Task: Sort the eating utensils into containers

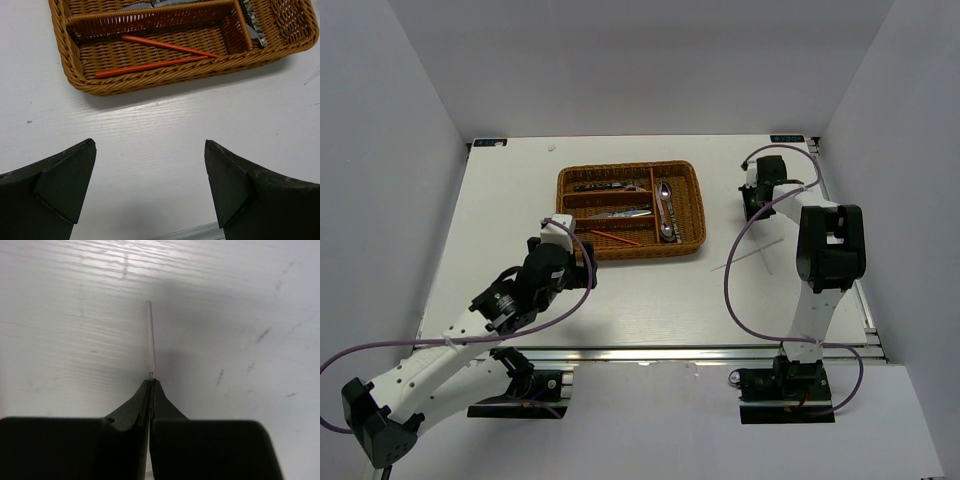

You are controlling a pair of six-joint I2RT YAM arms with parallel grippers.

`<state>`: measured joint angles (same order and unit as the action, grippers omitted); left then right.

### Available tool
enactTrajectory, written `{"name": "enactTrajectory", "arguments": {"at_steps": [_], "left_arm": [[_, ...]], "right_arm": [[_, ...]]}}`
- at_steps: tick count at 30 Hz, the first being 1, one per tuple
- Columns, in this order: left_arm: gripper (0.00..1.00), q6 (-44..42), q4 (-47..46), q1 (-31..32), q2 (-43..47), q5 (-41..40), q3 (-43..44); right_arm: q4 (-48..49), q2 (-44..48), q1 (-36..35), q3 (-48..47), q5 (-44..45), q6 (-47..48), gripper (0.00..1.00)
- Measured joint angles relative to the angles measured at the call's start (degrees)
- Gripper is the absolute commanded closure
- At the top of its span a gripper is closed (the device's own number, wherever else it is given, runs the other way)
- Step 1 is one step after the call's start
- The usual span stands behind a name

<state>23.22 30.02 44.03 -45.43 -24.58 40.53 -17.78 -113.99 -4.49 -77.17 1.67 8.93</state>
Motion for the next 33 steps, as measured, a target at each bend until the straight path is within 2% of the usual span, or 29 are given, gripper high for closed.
{"name": "enactTrajectory", "arguments": {"at_steps": [5, 10, 13, 22, 25, 26, 33], "left_arm": [[0.02, 0.2, 0.1, 0.1, -1.0, -0.5, 0.0], [0.02, 0.3, 0.1, 0.2, -1.2, -1.1, 0.0], [0.02, 0.4, 0.1, 0.4, -1.6, -1.4, 0.0], [0.02, 0.7, 0.2, 0.6, -2.4, -2.0, 0.0], [0.02, 0.7, 0.2, 0.7, -3.1, -2.1, 0.0], [0.02, 0.8, 0.2, 0.8, -3.3, -2.2, 0.0], [0.02, 0.8, 0.4, 0.9, -4.1, -2.4, 0.0]], "right_arm": [[2.3, 2.1, -1.5, 2.1, -1.3, -2.5, 1.0], [7.4, 11.7, -1.5, 10.0, -1.2, -4.0, 1.0], [9.7, 14.5, -1.5, 10.8, -0.3, -4.1, 1.0], [7.7, 2.9, -1.5, 6.7, 2.4, -4.6, 1.0], [7.0, 2.6, -1.5, 5.4, 2.7, -5.8, 0.52], [6.7, 2.7, -1.5, 5.8, 2.8, -6.2, 0.47], [4.3, 5.3, -1.5, 8.2, 4.2, -7.9, 0.5]]}}
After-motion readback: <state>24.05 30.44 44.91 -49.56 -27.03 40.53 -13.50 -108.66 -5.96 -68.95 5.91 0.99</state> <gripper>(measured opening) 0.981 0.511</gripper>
